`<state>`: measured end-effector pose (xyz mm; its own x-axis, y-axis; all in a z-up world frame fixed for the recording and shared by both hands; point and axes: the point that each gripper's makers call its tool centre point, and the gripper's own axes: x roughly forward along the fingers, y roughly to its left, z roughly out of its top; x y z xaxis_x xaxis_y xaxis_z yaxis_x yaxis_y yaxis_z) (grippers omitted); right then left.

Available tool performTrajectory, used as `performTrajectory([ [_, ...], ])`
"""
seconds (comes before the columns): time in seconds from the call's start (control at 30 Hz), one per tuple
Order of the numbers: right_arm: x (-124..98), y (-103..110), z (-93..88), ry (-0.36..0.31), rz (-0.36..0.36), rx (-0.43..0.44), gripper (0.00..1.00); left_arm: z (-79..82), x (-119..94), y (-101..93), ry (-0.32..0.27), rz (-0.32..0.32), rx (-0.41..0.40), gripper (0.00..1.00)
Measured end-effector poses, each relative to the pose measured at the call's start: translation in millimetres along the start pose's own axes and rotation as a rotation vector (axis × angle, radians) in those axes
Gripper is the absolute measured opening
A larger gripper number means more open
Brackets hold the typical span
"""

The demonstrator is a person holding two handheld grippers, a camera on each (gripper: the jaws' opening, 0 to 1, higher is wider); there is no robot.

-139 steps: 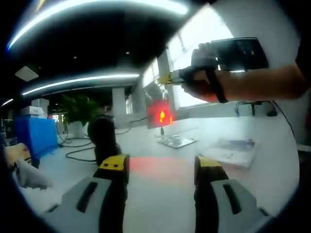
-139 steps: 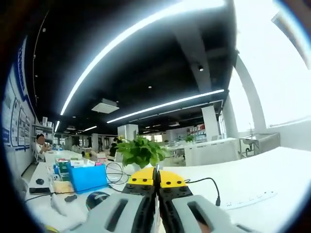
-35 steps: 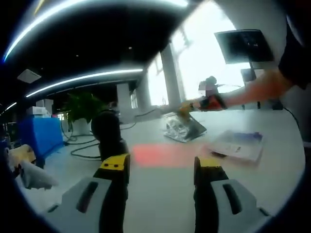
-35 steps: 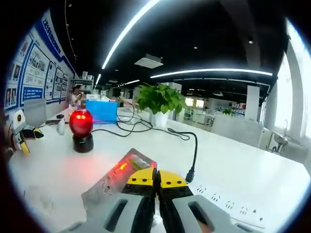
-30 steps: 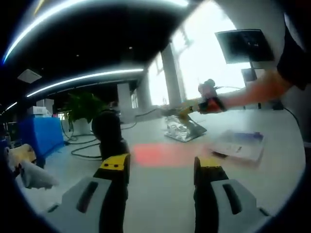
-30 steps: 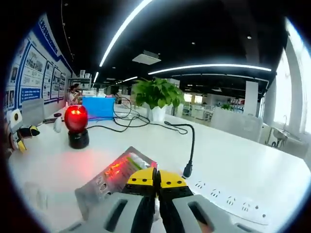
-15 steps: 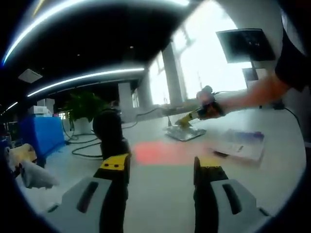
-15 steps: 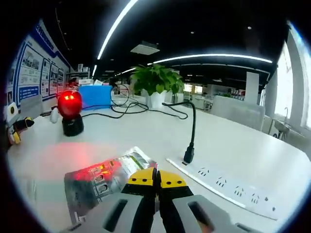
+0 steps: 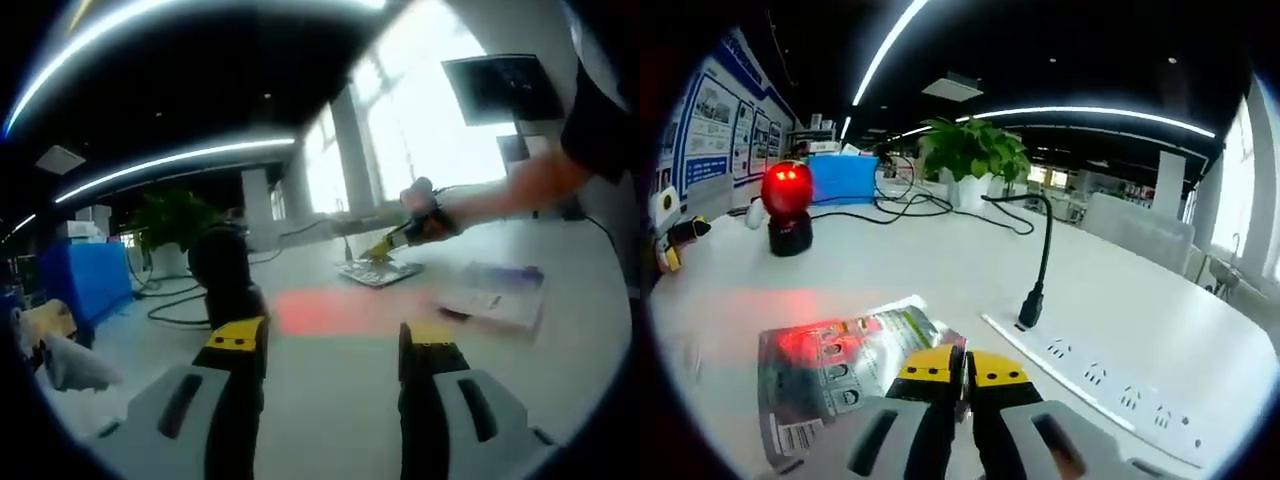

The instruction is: Clip sheet goods on table flip sheet goods clip sheet goods scan sheet goods put sheet goods back to table

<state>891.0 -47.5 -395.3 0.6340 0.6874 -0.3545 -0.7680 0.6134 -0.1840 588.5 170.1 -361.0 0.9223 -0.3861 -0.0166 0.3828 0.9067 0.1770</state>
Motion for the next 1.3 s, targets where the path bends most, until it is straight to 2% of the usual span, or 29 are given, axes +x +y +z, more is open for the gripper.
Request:
performTrajectory([
  [0.07, -2, -17, 5.8, -0.031, -0.082, -0.006, 0.05, -0.1, 0, 0.1, 0.001, 0.001, 0.002, 0.45],
  [0.13, -7, -37, 13.1, -0.075, -0.165, 0.052, 0.04, 0.0, 0, 0.5, 0.001, 0.003, 0.002, 0.45],
  [0.23, -13, -44, 21.0, -0.1, -0.207, 0.098, 0.04, 0.2, 0, 1.2, -0.001, 0.004, -0.001, 0.45],
  [0.3, -14, -35, 25.8, -0.095, -0.193, 0.103, 0.09, 0.2, 0, 1.1, -0.001, 0.003, 0.0, 0.45],
  [0.43, -11, 1, 33.7, -0.112, -0.113, 0.145, 0.39, 0.2, 0, 0.7, -0.002, 0.001, 0.002, 0.45],
  [0.53, -11, 22, 31.5, -0.104, -0.079, 0.155, 0.5, 0.3, 0, 0.8, -0.003, 0.0, 0.002, 0.45],
  [0.6, -10, 36, 29.8, -0.1, -0.048, 0.13, 0.57, 0.2, 0, 1.5, -0.004, 0.002, -0.001, 0.45],
  [0.7, -7, 47, 26.0, -0.086, -0.032, 0.115, 0.67, 0.1, 1, 1.7, -0.004, 0.002, -0.002, 0.45],
  [0.97, -1, 60, 8.1, -0.032, 0.016, 0.126, 0.69, 0.0, 1, 1.6, -0.005, 0.002, 0.0, 0.45],
  [1.1, 2, 66, -3.2, 0.001, 0.032, 0.102, 0.69, -0.3, 1, 1.3, -0.004, 0.001, 0.004, 0.45],
  [1.3, 3, 68, -5.0, 0.005, 0.05, 0.12, 0.65, -0.7, 1, 1.3, -0.002, 0.002, 0.006, 0.45],
])
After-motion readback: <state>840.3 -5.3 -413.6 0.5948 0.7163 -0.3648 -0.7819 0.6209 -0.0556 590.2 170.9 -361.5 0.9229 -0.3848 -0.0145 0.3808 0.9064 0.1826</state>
